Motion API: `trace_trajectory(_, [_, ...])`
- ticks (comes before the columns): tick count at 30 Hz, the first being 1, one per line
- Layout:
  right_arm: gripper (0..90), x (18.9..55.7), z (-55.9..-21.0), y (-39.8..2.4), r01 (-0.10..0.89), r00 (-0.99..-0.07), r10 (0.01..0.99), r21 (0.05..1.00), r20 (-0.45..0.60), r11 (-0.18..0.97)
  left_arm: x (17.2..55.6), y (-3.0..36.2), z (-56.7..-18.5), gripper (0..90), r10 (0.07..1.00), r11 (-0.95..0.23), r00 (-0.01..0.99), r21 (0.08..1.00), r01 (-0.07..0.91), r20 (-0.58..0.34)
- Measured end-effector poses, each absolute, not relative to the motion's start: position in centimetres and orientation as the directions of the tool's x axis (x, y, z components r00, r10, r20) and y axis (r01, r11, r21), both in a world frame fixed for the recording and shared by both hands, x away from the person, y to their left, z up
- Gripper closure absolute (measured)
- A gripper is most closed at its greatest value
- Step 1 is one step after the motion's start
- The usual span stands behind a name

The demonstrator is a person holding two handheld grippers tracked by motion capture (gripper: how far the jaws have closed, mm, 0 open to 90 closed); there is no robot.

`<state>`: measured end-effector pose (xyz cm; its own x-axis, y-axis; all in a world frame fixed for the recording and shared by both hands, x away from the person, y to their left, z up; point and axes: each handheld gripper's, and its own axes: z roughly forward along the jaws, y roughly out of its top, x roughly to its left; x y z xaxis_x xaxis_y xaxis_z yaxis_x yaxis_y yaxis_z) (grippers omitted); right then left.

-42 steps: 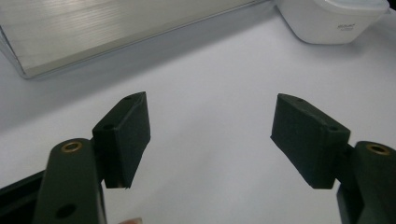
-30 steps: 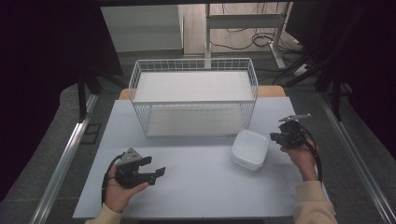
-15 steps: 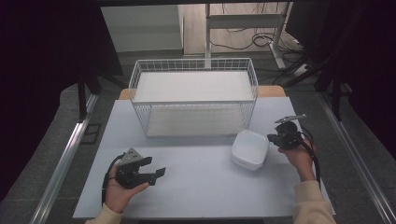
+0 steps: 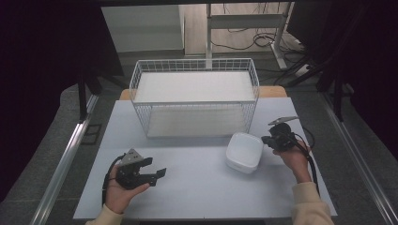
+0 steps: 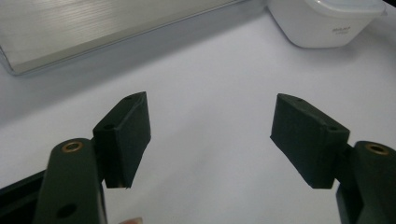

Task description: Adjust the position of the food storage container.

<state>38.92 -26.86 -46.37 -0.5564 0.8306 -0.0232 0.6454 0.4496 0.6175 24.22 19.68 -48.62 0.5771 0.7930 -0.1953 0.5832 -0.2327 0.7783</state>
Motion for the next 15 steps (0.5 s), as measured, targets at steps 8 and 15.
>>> trace_trajectory(8, [89.6, 38.4, -46.4, -24.6, 0.624, -0.602, 0.798, 0.606, -0.029, 0.493, 24.2, 19.7, -48.6, 27.7, 0.794, -0.233, 0.577, 0.779, 0.582, -0.193])
trace_trajectory(15, [89.6, 37.9, -46.4, -22.9, 0.612, -0.638, 0.77, 0.595, -0.016, 0.52, 24.2, 19.8, -48.6, 27.8, 0.796, -0.229, 0.573, 0.779, 0.584, -0.195])
